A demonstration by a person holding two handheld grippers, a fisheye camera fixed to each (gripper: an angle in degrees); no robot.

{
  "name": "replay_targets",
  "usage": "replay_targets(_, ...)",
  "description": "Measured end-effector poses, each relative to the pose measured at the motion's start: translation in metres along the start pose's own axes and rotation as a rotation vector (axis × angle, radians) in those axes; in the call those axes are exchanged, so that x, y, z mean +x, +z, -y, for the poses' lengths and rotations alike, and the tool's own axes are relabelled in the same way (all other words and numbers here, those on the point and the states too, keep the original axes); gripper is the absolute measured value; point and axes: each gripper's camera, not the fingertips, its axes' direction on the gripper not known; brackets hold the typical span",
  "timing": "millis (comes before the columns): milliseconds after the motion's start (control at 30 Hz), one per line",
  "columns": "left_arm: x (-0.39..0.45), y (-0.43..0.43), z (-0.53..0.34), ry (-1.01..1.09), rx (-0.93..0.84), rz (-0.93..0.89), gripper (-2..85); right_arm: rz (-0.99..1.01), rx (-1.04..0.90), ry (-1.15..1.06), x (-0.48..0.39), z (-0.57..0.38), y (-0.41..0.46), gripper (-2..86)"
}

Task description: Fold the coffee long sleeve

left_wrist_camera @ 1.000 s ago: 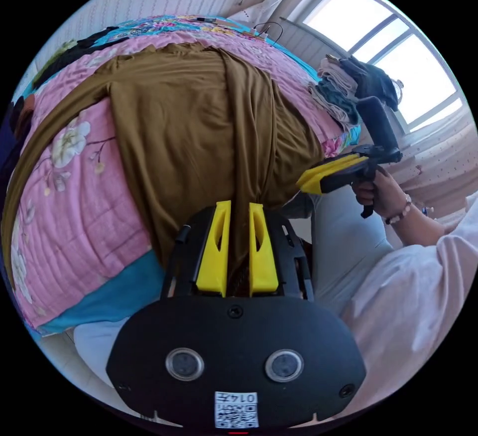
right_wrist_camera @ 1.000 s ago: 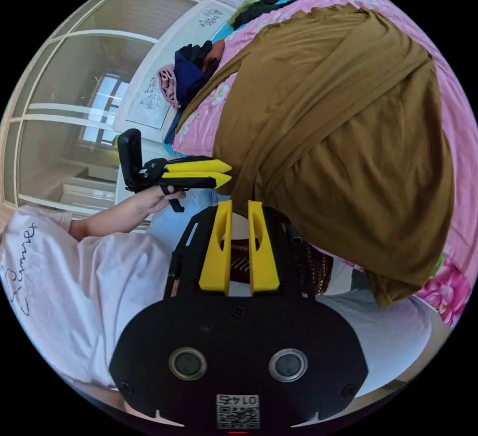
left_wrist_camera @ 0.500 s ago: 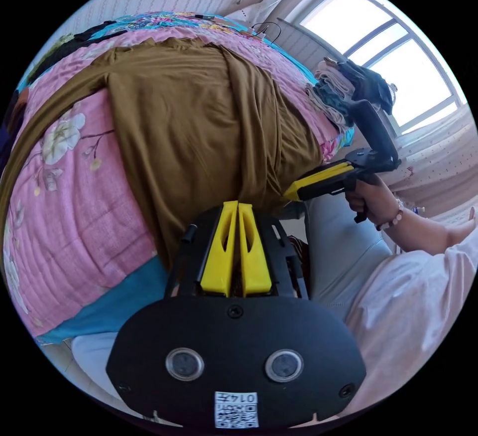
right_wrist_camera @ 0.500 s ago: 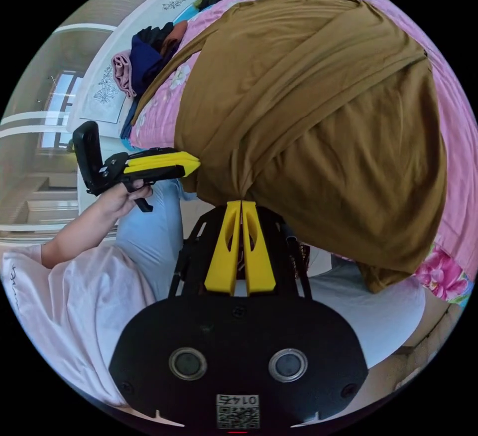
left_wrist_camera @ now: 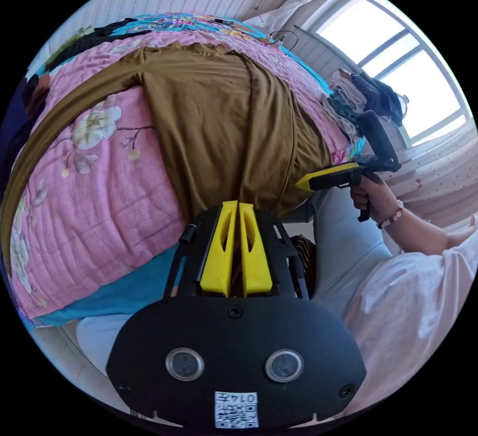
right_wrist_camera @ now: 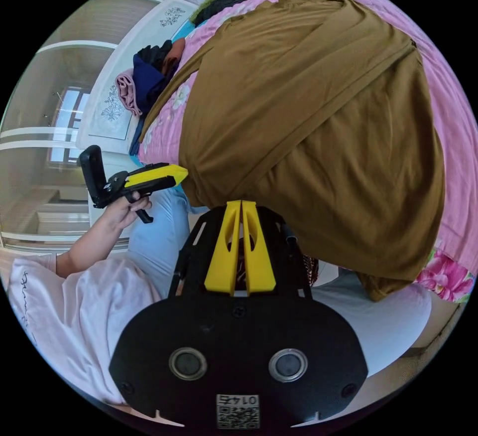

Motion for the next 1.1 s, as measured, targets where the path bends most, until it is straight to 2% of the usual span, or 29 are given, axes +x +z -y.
replay_targets(67,-0.002,-0.011,-0.009,0.005,0.002,0.012,-0.8,0.007,-0.005,-0.019,-0.006,-0.001,0.009,-0.3)
replay_targets(167,-0.023,-0.048,-0.032,-0.062,0.098,0.055,0.2,-0.033,-0.023,-0.093,-0.028,-0.001,0.022,-0.2)
replay_targets(367,-0.128,-0.15,-0.111,-0.439,0.405,0.259,4.4,-0.066,-0.108,-0.39,-0.11,0.045,0.062,-0.2)
replay_targets(433,-0.175,-0.187,-0.148,-0.645,0.494,0.338,2.6,-0.07,-0.159,-0.519,-0.155,0.073,0.088,-0.2)
replay_targets(533,-0.225,-0.216,-0.183,-0.827,0.56,0.398,1.7,-0.069,-0.214,-0.668,-0.216,0.108,0.123,-0.2)
replay_targets(633,-0.265,-0.23,-0.202,-0.944,0.627,0.383,4.4,-0.078,-0.258,-0.79,-0.28,0.14,0.161,-0.1)
replay_targets(733,-0.291,-0.233,-0.202,-0.974,0.643,0.362,5.7,-0.136,-0.251,-0.888,-0.341,0.168,0.2,0.2)
replay_targets(833,-0.301,-0.228,-0.192,-0.949,0.598,0.453,6.1,-0.127,-0.267,-0.924,-0.391,0.194,0.241,1.0)
replay_targets(900,-0.308,-0.22,-0.189,-0.956,0.569,0.444,5.9,-0.144,-0.261,-0.936,-0.417,0.205,0.265,2.1)
replay_targets(1100,-0.281,-0.195,-0.196,-0.821,0.601,0.596,2.7,-0.207,-0.319,-0.963,-0.477,0.222,0.345,7.3)
